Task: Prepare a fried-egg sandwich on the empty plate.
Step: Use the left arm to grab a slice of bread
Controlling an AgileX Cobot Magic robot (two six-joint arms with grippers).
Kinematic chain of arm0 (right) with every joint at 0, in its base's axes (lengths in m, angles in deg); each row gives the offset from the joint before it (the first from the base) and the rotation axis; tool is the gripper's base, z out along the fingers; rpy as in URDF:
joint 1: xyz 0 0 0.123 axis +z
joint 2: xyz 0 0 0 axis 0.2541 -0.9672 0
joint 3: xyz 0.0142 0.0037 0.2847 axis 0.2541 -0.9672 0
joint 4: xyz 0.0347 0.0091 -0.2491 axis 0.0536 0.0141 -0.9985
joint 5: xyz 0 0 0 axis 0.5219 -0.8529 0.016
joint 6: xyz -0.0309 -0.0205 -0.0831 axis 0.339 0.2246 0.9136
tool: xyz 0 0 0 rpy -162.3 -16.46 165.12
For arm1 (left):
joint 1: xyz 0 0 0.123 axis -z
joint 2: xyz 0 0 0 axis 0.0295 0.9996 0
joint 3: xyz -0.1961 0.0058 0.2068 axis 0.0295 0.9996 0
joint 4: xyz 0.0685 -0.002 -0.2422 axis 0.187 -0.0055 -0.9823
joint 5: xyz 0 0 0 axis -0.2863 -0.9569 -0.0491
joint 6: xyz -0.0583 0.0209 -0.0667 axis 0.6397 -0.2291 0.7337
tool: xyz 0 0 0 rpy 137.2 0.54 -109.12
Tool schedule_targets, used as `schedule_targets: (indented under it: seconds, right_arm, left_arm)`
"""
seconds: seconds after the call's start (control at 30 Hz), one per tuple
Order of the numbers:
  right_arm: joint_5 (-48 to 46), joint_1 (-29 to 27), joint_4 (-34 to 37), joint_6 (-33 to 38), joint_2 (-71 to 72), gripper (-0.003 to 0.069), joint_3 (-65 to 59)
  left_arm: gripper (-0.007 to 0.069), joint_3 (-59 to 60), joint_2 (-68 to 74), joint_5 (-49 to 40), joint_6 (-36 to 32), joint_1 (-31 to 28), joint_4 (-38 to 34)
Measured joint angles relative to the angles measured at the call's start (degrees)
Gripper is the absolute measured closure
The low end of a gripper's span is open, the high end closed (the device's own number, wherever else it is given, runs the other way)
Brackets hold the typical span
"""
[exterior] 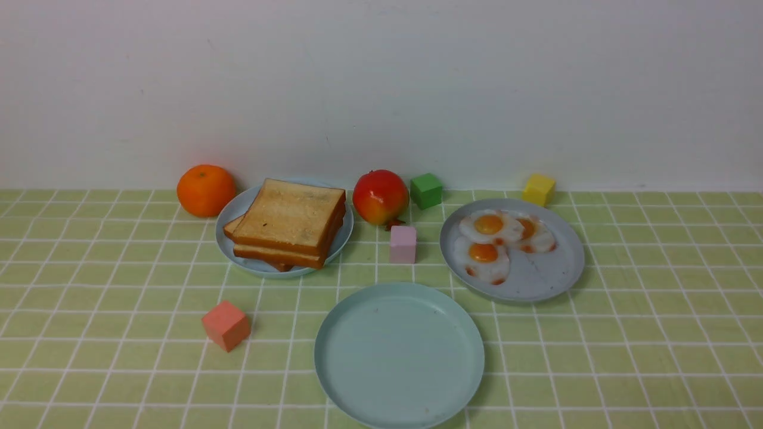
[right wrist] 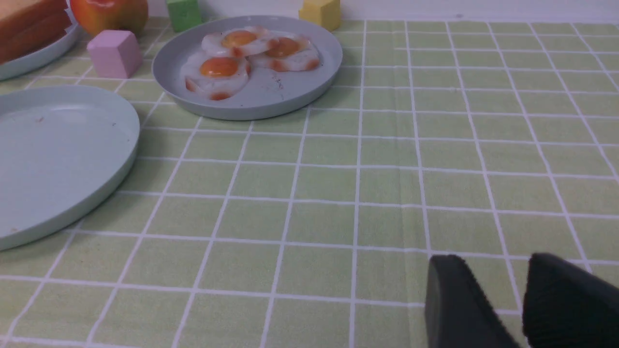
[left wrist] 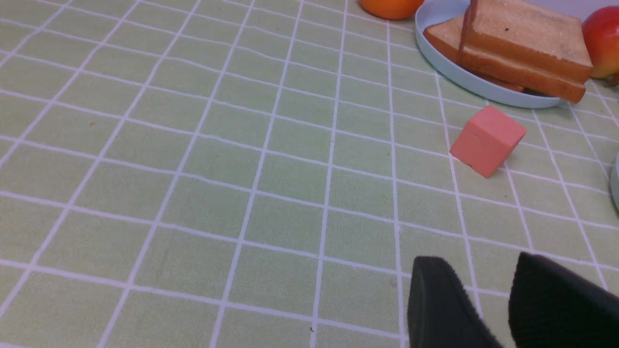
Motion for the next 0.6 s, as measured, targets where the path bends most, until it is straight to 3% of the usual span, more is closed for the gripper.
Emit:
schedule_targets:
  seconds: [0.4, 0.6]
  right_arm:
    - [0.0, 0.0, 0.0, 0.0, 0.0, 0.0418, 0.0]
    - [0.0, 0.0, 0.0, 0.0, 0.0, 0.0418, 0.0]
  left_arm:
    - [0.0387, 0.0, 0.0, 1.6, 1.14, 0.0, -1.39]
    - [0.0387, 0.0, 0.0, 11.09, 13.42, 0.05, -20.65]
